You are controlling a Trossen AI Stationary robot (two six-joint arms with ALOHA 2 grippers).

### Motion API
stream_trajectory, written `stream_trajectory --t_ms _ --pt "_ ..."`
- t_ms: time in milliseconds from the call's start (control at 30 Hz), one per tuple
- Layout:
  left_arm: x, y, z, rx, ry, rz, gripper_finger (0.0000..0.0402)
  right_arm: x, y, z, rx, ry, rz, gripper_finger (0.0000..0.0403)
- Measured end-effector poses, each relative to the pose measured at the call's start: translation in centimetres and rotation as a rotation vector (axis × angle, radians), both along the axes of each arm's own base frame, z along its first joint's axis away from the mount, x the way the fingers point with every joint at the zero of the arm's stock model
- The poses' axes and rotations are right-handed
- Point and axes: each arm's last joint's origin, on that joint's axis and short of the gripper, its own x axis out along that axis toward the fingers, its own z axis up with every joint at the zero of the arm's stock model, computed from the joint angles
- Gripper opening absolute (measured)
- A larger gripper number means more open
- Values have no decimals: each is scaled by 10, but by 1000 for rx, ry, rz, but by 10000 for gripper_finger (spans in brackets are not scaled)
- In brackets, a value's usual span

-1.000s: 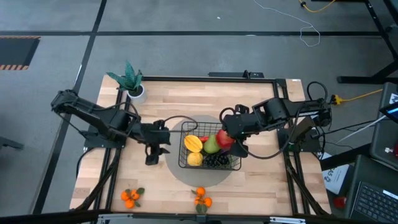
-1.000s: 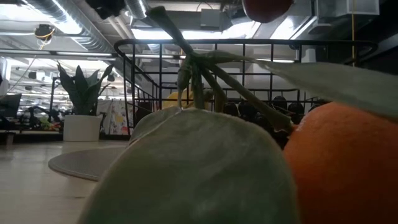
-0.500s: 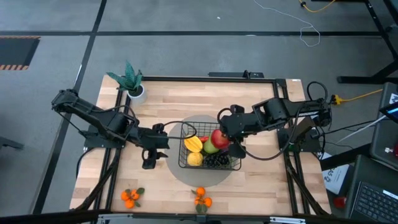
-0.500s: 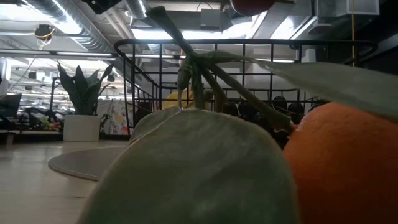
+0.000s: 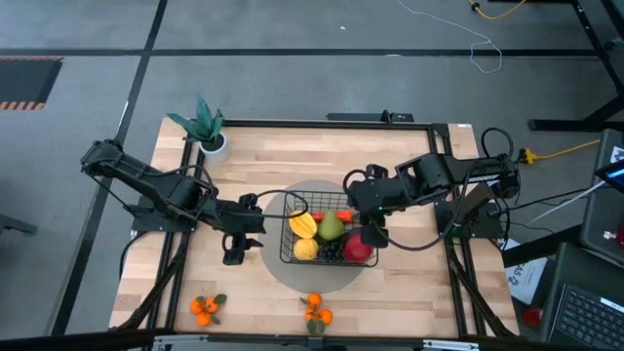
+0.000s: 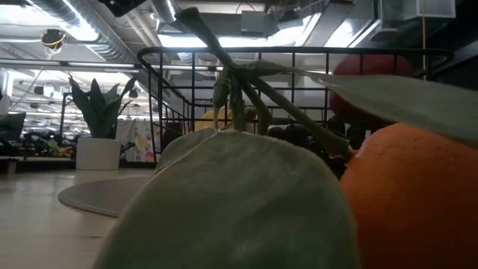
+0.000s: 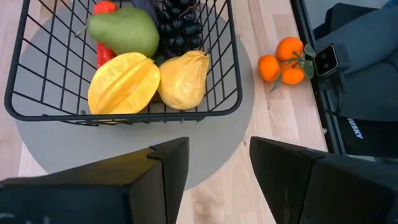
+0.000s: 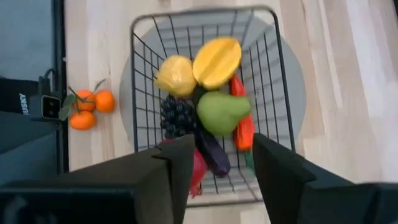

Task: Build produce basket
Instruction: Put the left orange tangerine into the wire basket

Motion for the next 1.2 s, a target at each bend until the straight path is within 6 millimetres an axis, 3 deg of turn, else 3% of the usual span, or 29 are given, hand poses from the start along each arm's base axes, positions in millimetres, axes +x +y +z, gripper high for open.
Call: stream_trajectory --t_ms 200,400,667,900,1067,1200 --pt "0 0 0 1 1 0 158 -14 -3 -7 20 163 -83 151" --pt "0 0 0 1 0 1 158 -26 11 -7 60 173 0 151" --pt "3 0 3 7 -46 24 158 -57 36 -8 28 179 146 151" --pt "8 -3 9 -78 -115 52 158 -73 40 -14 -45 163 86 151" --pt "-6 -14 -1 -302 135 18 158 -77 43 -25 -64 206 99 151" --pt "-19 -34 -15 -339 321 90 158 -76 43 -37 -82 243 95 151"
